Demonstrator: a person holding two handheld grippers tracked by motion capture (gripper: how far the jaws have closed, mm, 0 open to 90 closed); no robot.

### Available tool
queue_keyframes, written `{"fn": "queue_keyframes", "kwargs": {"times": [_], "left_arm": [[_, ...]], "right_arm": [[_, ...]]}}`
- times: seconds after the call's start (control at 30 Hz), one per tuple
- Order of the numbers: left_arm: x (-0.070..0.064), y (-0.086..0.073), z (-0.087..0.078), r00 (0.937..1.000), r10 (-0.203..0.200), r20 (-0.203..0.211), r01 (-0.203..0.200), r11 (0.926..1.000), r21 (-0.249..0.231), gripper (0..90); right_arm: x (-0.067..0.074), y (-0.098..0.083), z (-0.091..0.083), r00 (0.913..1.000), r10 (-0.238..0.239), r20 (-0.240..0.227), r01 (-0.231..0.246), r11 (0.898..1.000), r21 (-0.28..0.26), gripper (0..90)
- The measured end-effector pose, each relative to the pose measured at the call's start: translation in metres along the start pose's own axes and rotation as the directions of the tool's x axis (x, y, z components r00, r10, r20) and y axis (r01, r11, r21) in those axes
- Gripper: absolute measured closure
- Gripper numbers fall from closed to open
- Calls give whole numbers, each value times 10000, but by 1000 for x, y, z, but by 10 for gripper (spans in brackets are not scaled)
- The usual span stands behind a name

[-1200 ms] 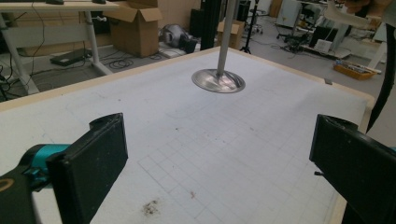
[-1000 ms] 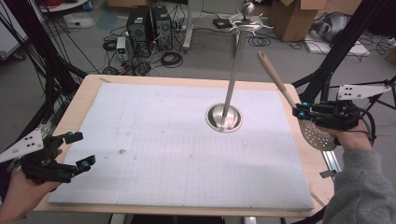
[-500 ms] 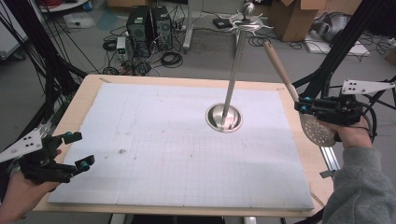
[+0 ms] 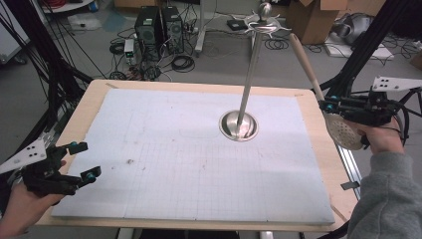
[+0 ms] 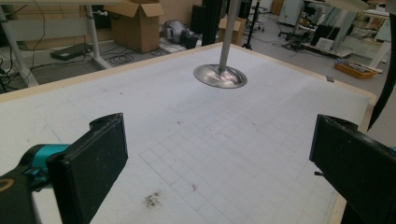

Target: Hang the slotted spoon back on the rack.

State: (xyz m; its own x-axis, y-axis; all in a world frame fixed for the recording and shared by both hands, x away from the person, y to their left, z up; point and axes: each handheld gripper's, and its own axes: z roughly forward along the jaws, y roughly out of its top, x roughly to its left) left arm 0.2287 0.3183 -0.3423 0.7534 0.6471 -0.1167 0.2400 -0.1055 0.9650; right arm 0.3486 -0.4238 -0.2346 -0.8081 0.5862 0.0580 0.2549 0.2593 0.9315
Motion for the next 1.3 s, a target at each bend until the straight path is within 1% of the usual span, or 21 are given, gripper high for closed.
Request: {"fn": "queue_keyframes", "kwargs": {"times": [0.03,0.17,0.23,0.27,0.3,0.37,0.43,0.5,0.6,0.73,0.9,0.97,1.13,1.3], "left_arm": [[0,0,0,10000,12,0,-12,10000,10,47],[-1,0,0,10000,66,-33,-66,10000,70,47],[-1,-1,-1,10000,39,-42,-38,10000,75,47],[-1,-1,-2,10000,17,-77,-17,10000,77,47],[-1,-1,-2,10000,25,-75,-24,10000,56,47],[-1,-1,-3,10000,-24,2,24,10000,-54,47],[-2,0,-3,10000,57,-13,-57,10000,-48,47],[-3,1,-3,10000,76,33,-76,10000,-64,47],[-4,0,-3,10000,99,2,-99,10000,-2,47],[-3,-1,-5,10000,90,-40,-90,9999,59,47],[0,-3,-7,9999,-12,-159,12,10000,-11,47],[0,-3,-9,9998,-2,-175,2,10000,-6,47],[1,-4,-10,9996,3,-274,-4,10000,-26,47],[4,-5,-13,9992,-73,-388,71,10000,-60,47]], "right_arm": [[-1,1,1,10000,-2,-7,2,10000,-38,779],[-1,6,3,10000,86,-27,-86,9999,86,779],[-3,9,3,10000,93,13,-93,10000,25,779],[-3,10,2,9999,143,-52,-143,9999,2,779],[-4,10,3,10000,72,-64,-72,9999,-83,779],[-6,11,2,9998,182,-45,-183,9998,-62,779],[-7,12,2,9999,156,21,-155,9999,-59,779],[-9,12,2,9995,310,-51,-310,9995,-49,779],[-11,12,1,9993,378,35,-377,9992,-99,779],[-13,11,1,9988,486,43,-486,9988,-82,779],[-14,11,3,9985,544,55,-544,9985,-45,780],[-15,11,4,9980,633,31,-633,9980,-53,779],[-16,11,7,9976,686,67,-687,9976,51,779],[-17,11,9,9973,732,48,-732,9973,-20,779]]}}
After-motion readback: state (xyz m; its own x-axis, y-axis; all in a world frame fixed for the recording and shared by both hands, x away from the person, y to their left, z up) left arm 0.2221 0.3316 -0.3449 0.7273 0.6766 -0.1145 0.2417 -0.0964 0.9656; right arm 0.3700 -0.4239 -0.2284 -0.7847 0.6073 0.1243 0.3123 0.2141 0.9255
